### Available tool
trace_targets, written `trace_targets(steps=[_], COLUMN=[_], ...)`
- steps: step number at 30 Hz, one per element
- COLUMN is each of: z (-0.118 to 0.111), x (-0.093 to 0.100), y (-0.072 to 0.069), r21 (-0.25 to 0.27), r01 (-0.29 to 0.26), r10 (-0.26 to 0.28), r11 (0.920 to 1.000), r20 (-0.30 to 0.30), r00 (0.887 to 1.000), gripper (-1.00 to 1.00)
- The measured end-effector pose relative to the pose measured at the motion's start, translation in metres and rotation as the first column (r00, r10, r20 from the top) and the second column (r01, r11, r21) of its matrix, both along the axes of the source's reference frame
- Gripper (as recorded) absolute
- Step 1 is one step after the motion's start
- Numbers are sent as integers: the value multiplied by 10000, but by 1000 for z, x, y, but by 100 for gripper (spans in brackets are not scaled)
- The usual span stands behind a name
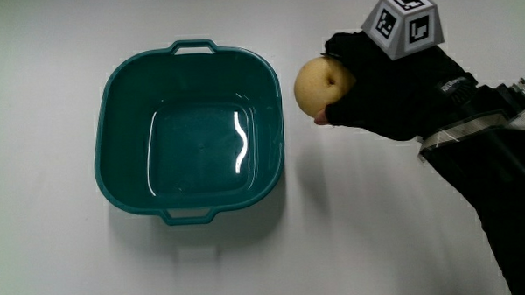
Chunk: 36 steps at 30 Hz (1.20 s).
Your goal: Place pear on desk
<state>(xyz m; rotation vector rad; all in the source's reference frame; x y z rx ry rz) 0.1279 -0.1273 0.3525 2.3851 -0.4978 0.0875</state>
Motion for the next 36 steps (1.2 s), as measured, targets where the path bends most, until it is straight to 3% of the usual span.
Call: trace_targets(steps=[8, 9, 19, 26, 34, 35, 36], z=[21, 24, 62, 82, 99, 101, 98], x=[27, 30, 57, 68, 72, 73, 73], y=[-1, -1, 3, 5, 12, 13, 15], r21=[-56, -334, -777, -1081, -1213, -1457, -1305], r01=[-651, -661, -1312, -1645, -1605, -1588, -1730], r10=[647, 646, 1238, 1529, 1431, 1374, 1593], r11=[9979, 9972, 9883, 9804, 9795, 9765, 9762], r20=[-555, -466, -936, -1081, -1407, -1467, -1088], r00=[9964, 9968, 9879, 9823, 9797, 9796, 9812], gripper=[0, 0, 0, 0, 0, 0, 0])
